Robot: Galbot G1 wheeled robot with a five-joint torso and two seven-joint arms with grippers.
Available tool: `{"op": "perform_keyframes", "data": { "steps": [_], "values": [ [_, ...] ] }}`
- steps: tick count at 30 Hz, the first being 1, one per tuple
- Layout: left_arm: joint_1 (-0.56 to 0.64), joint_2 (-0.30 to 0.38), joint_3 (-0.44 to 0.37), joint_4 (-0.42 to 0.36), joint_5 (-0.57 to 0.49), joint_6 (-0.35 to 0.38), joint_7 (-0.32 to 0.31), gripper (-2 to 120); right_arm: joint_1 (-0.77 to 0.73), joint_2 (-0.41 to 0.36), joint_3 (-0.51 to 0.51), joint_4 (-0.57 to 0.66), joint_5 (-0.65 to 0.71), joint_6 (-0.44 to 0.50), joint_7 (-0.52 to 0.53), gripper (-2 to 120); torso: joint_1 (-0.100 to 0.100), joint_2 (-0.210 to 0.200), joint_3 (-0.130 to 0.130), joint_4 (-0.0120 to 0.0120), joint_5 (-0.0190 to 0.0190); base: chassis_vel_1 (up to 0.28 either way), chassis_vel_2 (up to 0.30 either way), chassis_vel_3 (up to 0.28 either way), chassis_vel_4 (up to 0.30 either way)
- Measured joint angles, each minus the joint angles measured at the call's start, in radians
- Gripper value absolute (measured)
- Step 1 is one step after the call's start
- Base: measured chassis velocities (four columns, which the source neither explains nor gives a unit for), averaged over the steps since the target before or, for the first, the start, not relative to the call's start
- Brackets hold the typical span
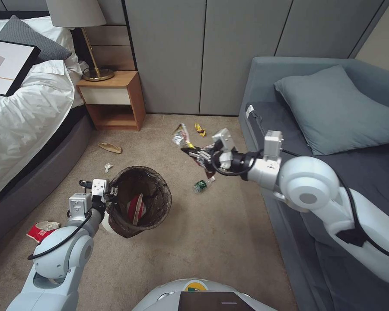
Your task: Pick up the trash bin, then pick up the garbage from the floor and place it into the trash bin.
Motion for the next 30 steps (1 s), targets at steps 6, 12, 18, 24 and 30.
{"op": "perform_keyframes", "data": {
  "steps": [6, 12, 18, 24, 30],
  "values": [
    [0.000, 0.003, -0.008, 0.009, 0.000, 0.000, 0.000, 7, 0.102, 0.082, -0.146, -0.031, 0.031, -0.009, 0.053, 0, 0.000, 0.000, 0.000, 0.0003, -0.0002, 0.000, 0.000, 0.000, 0.000],
    [-0.009, 0.002, -0.008, 0.023, 0.000, 0.000, 0.000, 7, 0.234, 0.155, -0.290, -0.085, 0.060, -0.012, 0.095, 0, 0.000, 0.000, 0.000, 0.0002, -0.0001, 0.000, 0.000, 0.000, 0.000],
    [-0.013, 0.002, -0.012, 0.024, -0.002, 0.000, 0.000, 7, 0.276, 0.203, -0.374, -0.142, 0.062, -0.013, 0.111, 0, 0.000, 0.000, 0.000, -0.0001, -0.0001, 0.000, 0.000, 0.000, 0.000],
    [-0.012, 0.002, -0.021, 0.026, -0.006, 0.000, 0.001, 7, 0.254, 0.250, -0.434, -0.205, 0.030, -0.013, 0.116, 0, 0.000, 0.000, 0.000, 0.0002, 0.0001, 0.000, 0.000, 0.000, 0.000],
    [-0.011, 0.002, -0.027, 0.029, -0.009, 0.000, 0.001, 7, 0.223, 0.274, -0.453, -0.245, 0.013, -0.013, 0.117, 0, 0.000, 0.000, 0.000, 0.0000, 0.0001, 0.000, 0.000, 0.000, 0.000]
  ]
}}
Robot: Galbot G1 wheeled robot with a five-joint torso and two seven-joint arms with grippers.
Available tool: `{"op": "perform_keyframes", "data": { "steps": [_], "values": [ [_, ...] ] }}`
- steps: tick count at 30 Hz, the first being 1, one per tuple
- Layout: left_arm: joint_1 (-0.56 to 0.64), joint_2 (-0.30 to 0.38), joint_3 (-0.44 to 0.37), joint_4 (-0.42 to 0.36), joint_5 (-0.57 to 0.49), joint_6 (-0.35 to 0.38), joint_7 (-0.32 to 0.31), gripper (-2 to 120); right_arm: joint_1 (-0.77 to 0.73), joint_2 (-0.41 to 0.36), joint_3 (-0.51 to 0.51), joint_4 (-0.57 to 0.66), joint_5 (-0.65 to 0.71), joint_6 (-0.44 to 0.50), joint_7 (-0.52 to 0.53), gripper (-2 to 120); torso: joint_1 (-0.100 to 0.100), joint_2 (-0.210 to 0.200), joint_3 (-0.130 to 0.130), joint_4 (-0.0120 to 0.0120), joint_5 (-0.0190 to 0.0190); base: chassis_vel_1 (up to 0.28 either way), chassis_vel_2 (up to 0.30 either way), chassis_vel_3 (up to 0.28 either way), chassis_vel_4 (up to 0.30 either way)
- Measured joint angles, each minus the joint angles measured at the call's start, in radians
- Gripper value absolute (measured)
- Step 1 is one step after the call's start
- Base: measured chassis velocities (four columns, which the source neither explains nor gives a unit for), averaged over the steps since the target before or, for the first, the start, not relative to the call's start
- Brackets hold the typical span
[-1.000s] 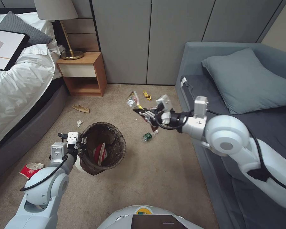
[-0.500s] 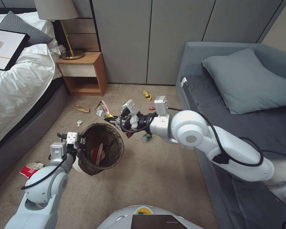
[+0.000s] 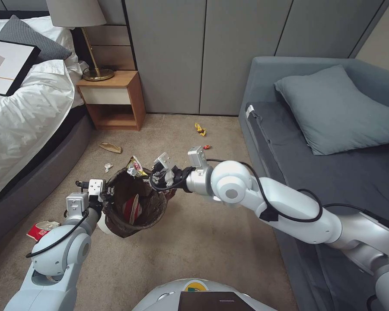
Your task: Pick up the trash bin, then pick up the garbage from the floor and place it into the trash bin.
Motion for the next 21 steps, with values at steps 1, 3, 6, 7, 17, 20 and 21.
{"op": "perform_keyframes", "data": {
  "steps": [1, 3, 6, 7, 17, 20, 21],
  "values": [
    [0.000, 0.000, -0.001, 0.001, -0.001, 0.000, 0.000, 7, -0.014, 0.008, -0.002, -0.012, -0.004, 0.000, 0.000, 0, 0.000, 0.000, 0.000, 0.0001, 0.0000, 0.000, 0.000, 0.000, 0.000],
    [0.000, -0.001, -0.001, 0.001, -0.001, 0.000, 0.000, 7, -0.022, 0.012, -0.003, -0.017, -0.008, 0.000, 0.000, 0, 0.000, 0.000, 0.000, 0.0001, 0.0000, 0.000, 0.000, 0.000, 0.000],
    [-0.001, -0.002, -0.001, 0.005, -0.001, 0.000, 0.001, 7, -0.047, 0.029, -0.008, -0.042, -0.032, 0.000, -0.001, 0, 0.000, 0.000, 0.000, -0.0001, 0.0001, 0.000, 0.000, 0.000, 0.000],
    [-0.002, -0.003, -0.001, 0.006, -0.001, 0.000, 0.001, 7, -0.056, 0.039, -0.011, -0.059, -0.044, 0.000, -0.002, 0, 0.000, 0.000, 0.000, 0.0000, 0.0000, 0.000, 0.000, 0.000, 0.000],
    [0.002, -0.006, -0.005, 0.015, -0.001, 0.000, 0.002, 7, -0.041, 0.153, -0.069, -0.187, -0.077, 0.002, -0.012, 0, 0.000, 0.000, 0.000, 0.0002, -0.0001, 0.000, 0.000, 0.000, 0.000],
    [0.003, -0.007, -0.005, 0.016, -0.001, 0.000, 0.003, 7, -0.032, 0.185, -0.082, -0.212, -0.080, 0.004, -0.013, 0, 0.000, 0.000, 0.000, 0.0004, 0.0000, 0.000, 0.000, 0.000, 0.000],
    [0.003, -0.007, -0.005, 0.016, -0.001, 0.000, 0.003, 7, -0.029, 0.199, -0.088, -0.225, -0.083, 0.006, -0.014, 0, 0.000, 0.000, 0.000, 0.0004, -0.0001, 0.000, 0.000, 0.000, 0.000]
  ]
}}
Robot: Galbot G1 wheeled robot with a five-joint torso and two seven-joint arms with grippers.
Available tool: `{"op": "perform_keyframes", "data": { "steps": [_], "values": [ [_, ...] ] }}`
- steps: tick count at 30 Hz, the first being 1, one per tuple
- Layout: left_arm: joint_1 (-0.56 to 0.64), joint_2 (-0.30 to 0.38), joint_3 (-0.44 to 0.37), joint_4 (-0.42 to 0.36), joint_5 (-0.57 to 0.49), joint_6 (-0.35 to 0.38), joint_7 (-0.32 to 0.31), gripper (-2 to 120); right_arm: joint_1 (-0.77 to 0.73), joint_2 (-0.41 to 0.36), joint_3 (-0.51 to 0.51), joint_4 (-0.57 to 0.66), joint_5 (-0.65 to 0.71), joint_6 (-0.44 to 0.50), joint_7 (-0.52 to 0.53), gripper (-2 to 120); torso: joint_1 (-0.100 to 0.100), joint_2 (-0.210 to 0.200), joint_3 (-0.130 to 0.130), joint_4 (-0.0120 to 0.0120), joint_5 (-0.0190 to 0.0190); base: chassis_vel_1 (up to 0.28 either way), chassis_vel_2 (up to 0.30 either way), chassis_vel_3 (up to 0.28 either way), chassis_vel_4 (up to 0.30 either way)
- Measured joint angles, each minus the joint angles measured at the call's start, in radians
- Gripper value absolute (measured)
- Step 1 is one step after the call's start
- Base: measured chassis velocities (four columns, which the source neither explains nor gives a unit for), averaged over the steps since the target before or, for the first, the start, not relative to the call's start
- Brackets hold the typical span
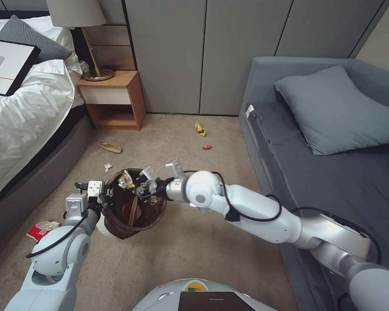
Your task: Pick up the trash bin, then pick up the garbage from the floor and place it into the trash bin.
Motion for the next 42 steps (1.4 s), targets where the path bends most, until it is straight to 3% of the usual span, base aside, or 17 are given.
{"op": "perform_keyframes", "data": {
  "steps": [13, 15, 26, 32, 34, 40, 42],
  "values": [
    [0.004, -0.007, 0.003, 0.005, 0.003, 0.000, 0.002, 7, 0.011, 0.054, -0.031, -0.110, -0.030, 0.006, -0.007, -2, 0.000, 0.000, 0.000, -0.0003, 0.0002, 0.000, 0.000, 0.000, 0.000],
    [0.005, -0.006, 0.002, 0.004, 0.003, 0.000, 0.002, 7, 0.011, 0.059, -0.032, -0.121, -0.035, 0.005, -0.007, 2, 0.000, 0.000, 0.000, -0.0003, 0.0001, 0.000, 0.000, 0.000, 0.000],
    [0.008, 0.000, -0.004, 0.002, 0.001, 0.000, 0.005, 7, 0.001, 0.074, -0.027, -0.148, -0.049, 0.007, -0.002, 41, 0.000, 0.000, 0.000, -0.0003, 0.0002, 0.000, 0.000, 0.000, 0.000],
    [0.004, 0.000, -0.001, 0.002, 0.000, 0.000, 0.005, 7, 0.009, 0.070, -0.009, -0.114, -0.003, 0.004, 0.036, 65, 0.000, 0.000, 0.000, -0.0004, 0.0002, 0.000, 0.000, 0.000, 0.000],
    [0.004, 0.000, -0.001, 0.002, 0.000, 0.000, 0.005, 7, 0.009, 0.070, -0.009, -0.112, 0.000, 0.003, 0.043, 68, 0.000, 0.000, 0.000, -0.0003, 0.0002, 0.000, 0.000, 0.000, 0.000],
    [0.006, 0.000, -0.004, 0.000, -0.001, 0.000, 0.004, 7, 0.000, 0.046, 0.028, -0.058, 0.031, -0.013, 0.083, 96, 0.000, 0.000, 0.000, -0.0003, 0.0002, 0.000, 0.000, 0.000, 0.000],
    [0.006, 0.000, -0.005, 0.000, -0.001, 0.000, 0.004, 7, 0.000, 0.038, 0.035, -0.046, 0.036, -0.015, 0.086, 97, 0.000, 0.000, 0.000, -0.0003, 0.0003, 0.000, 0.000, 0.000, 0.000]
  ]
}}
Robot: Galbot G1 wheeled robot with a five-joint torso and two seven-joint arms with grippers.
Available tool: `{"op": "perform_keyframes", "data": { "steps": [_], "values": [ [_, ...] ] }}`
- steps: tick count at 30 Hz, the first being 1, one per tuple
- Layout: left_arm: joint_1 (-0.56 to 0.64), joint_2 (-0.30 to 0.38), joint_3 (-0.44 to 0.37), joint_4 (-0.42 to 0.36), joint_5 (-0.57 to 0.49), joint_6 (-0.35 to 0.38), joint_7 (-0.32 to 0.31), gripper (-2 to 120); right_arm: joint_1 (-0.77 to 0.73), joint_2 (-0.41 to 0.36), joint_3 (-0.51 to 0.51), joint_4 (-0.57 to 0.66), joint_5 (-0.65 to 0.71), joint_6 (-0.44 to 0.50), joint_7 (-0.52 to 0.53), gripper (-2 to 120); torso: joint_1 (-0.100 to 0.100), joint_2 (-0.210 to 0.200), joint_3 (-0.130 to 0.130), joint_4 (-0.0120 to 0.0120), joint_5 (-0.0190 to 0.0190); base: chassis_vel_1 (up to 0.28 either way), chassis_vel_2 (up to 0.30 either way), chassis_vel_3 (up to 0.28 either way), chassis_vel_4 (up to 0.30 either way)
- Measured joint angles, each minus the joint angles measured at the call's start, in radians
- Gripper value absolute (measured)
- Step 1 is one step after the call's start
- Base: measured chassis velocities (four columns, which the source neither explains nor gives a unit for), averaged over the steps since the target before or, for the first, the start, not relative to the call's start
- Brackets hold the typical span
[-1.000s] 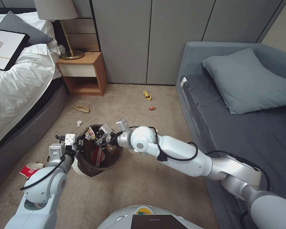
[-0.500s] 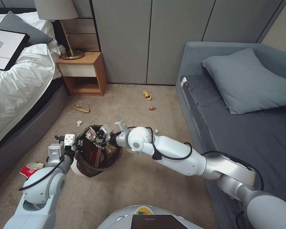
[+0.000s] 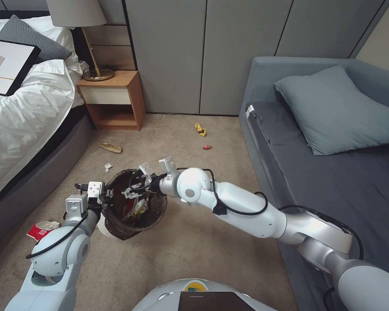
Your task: Pick up the trash bin, then pick up the garbage from the floor and place it into the trash bin.
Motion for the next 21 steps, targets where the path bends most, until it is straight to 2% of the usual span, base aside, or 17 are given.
{"op": "perform_keyframes", "data": {
  "steps": [8, 10, 11, 15, 16, 20, 21],
  "values": [
    [-0.002, -0.006, 0.000, 0.000, 0.000, 0.000, 0.000, 7, -0.011, -0.052, 0.051, 0.038, 0.009, -0.004, 0.015, 100, 0.000, 0.000, 0.000, 0.0001, 0.0001, 0.000, 0.000, 0.000, 0.000],
    [-0.001, -0.002, -0.003, -0.002, -0.001, 0.000, 0.000, 7, -0.027, -0.104, 0.103, 0.078, 0.009, -0.008, 0.026, 100, 0.000, 0.000, 0.000, 0.0003, 0.0000, 0.000, 0.000, 0.000, 0.000],
    [-0.001, -0.002, -0.003, -0.002, -0.001, 0.000, 0.000, 7, -0.027, -0.104, 0.103, 0.078, 0.009, -0.008, 0.026, 100, 0.000, 0.000, 0.000, 0.0003, 0.0000, 0.000, 0.000, 0.000, 0.000],
    [-0.001, 0.002, -0.005, -0.005, -0.004, 0.000, 0.001, 7, -0.136, -0.245, 0.266, 0.178, -0.011, 0.006, 0.030, 100, 0.000, 0.000, 0.000, -0.0001, 0.0002, 0.000, 0.000, 0.000, 0.000],
    [-0.001, 0.002, -0.005, -0.005, -0.004, 0.000, 0.001, 7, -0.136, -0.245, 0.266, 0.178, -0.011, 0.006, 0.030, 100, 0.000, 0.000, 0.000, -0.0001, 0.0002, 0.000, 0.000, 0.000, 0.000],
    [-0.002, 0.004, -0.003, -0.006, -0.004, 0.000, 0.003, 7, -0.228, -0.306, 0.373, 0.234, -0.049, 0.013, 0.024, 100, 0.000, 0.000, 0.000, -0.0003, 0.0006, 0.000, 0.000, 0.000, 0.000],
    [-0.004, 0.005, -0.003, -0.010, -0.004, 0.000, 0.005, 7, -0.337, -0.352, 0.491, 0.287, -0.090, 0.018, 0.011, 100, 0.000, 0.000, 0.000, -0.0001, 0.0003, 0.000, 0.000, 0.000, 0.000]
  ]
}}
